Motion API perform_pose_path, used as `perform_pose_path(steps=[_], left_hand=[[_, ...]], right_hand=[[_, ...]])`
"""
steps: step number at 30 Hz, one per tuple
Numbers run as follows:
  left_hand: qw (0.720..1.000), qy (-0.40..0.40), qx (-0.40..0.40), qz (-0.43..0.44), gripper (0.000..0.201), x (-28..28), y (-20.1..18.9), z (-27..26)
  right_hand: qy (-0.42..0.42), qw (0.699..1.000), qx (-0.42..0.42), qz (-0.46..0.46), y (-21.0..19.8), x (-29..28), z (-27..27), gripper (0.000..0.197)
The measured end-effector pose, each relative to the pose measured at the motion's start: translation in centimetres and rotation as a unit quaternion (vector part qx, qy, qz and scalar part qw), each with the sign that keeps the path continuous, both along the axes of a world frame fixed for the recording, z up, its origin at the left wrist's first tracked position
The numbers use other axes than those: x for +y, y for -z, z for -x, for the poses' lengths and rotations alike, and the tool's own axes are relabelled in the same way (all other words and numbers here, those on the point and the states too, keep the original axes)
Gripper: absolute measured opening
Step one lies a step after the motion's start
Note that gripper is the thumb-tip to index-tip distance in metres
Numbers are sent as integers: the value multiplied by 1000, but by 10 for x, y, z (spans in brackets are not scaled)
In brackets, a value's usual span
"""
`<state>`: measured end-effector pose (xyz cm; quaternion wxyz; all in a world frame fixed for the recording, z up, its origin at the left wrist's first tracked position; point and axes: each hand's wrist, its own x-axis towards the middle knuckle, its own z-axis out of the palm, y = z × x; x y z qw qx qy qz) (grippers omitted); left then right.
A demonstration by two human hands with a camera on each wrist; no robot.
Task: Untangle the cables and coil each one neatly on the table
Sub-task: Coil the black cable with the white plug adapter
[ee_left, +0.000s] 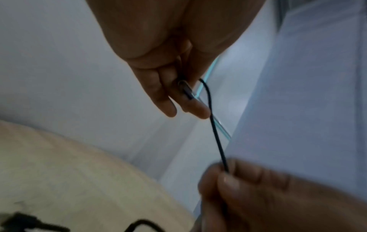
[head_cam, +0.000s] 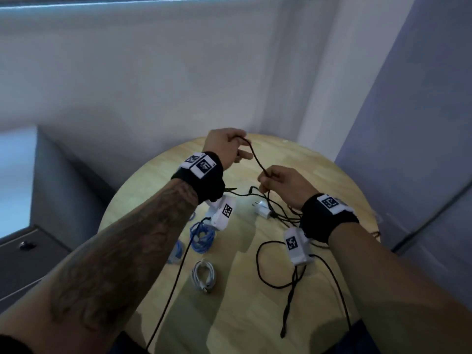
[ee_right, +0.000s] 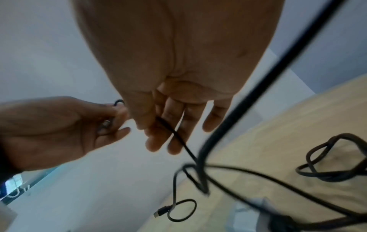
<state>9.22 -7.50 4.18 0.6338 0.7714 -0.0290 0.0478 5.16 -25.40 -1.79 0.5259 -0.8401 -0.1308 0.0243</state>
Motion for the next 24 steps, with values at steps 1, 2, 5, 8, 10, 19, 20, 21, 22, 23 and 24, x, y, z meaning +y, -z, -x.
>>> perform_pose_path(steps=[1, 2, 5, 8, 10, 19, 20, 21, 22, 23, 24], left_hand=[[999, -15, 4, 30, 28, 9, -9, 5], [999, -25, 7, 36, 33, 19, -14, 10], [998, 7, 39, -58, 30, 47, -16, 38], [972, 166, 109, -122, 24, 60, -1, 78], [959, 241, 140, -51, 26, 60, 5, 99], [851, 196, 120, 473, 18, 76, -6, 101], [848, 175, 104, 488, 18, 76, -5, 98], [851, 149, 88, 496, 19, 76, -1, 93], [856, 120, 71, 497, 18, 78, 3, 88], [863, 88, 54, 494, 18, 80, 9, 83], [869, 56, 41, 490, 18, 83, 15, 78]], right_hand=[[15, 1000, -7, -12, -2, 1, 3, 11], [36, 998, -20, -39, -8, 2, 6, 12], [97, 983, -76, -139, -33, 3, 15, 9], [106, 975, -134, -143, -49, 6, 25, 11], [96, 978, -136, -127, -49, 11, 31, 14], [16, 998, -48, 28, -2, 32, 44, 19], [-2, 999, -28, 37, 4, 39, 46, 19], [-18, 999, -9, 43, 8, 46, 49, 20], [-34, 998, 5, 51, 11, 53, 53, 20], [-51, 996, 9, 66, 12, 59, 57, 21], [-66, 994, 6, 83, 12, 64, 61, 22]])
